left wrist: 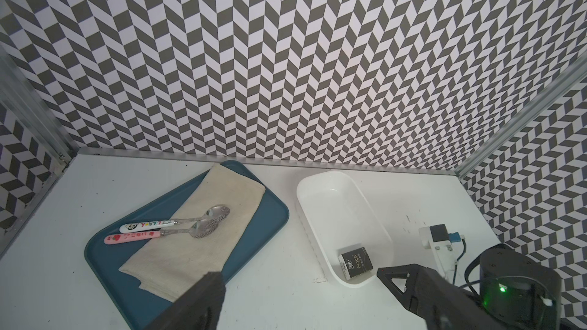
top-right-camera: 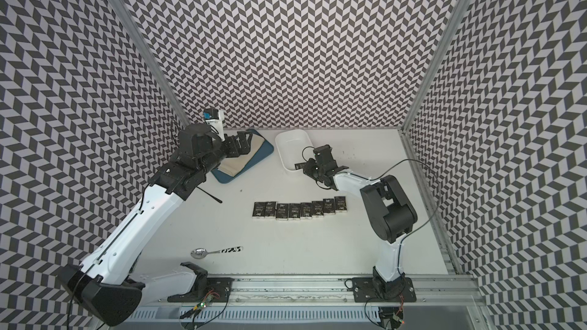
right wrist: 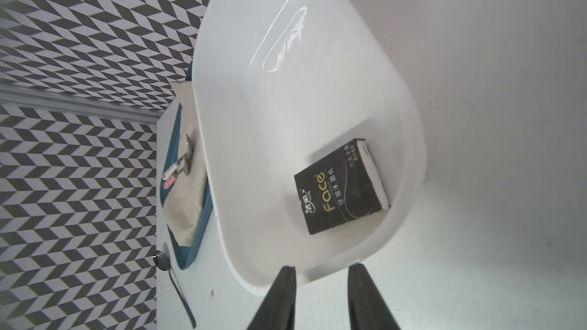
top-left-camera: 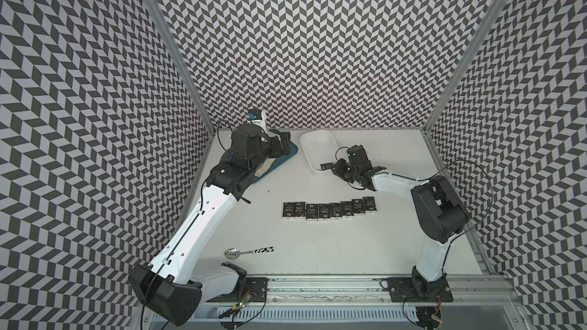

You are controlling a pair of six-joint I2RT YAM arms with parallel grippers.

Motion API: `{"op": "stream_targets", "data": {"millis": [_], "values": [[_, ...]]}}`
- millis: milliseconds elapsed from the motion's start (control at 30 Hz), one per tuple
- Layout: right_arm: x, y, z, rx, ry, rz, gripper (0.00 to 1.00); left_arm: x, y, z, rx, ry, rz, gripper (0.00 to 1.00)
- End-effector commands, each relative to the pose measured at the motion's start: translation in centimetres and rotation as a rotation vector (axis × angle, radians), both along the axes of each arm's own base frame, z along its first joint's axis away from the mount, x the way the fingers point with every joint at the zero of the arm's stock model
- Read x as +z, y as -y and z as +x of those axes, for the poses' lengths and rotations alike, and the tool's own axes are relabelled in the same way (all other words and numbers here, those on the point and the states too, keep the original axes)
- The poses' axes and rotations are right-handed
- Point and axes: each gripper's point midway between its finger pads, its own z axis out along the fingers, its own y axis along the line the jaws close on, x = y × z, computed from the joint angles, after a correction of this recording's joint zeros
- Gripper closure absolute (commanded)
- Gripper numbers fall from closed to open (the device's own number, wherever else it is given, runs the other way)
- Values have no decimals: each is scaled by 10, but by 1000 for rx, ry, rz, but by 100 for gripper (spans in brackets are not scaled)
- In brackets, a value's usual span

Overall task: Take the pocket tissues out of the storage box
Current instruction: Adjust the storage box at the center of the board.

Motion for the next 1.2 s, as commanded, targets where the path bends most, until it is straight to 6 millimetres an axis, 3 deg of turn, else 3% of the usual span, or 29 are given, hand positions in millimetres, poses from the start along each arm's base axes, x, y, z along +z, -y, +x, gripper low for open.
{"op": "stream_targets", "data": {"millis": [0,333,533,767,967,1167], "values": [[2,12,12,0,26,-34,74,7,-3,-6,5,22,4,1],[3,39,29,9,36,-106,84,8,-4,-4,12,26,9,1],[5,59,37,34,31,-169,80,6,-3,-2,9,21,15,1],[46,41,32,18,101,-82,52,6,0,2,1,15,15,1],[24,13,26,30,38,-35,45,8,0,1,-3,19,17,1],[-1,13,23,1,-18,-23,45,10,-4,-2,8,30,31,1]]}}
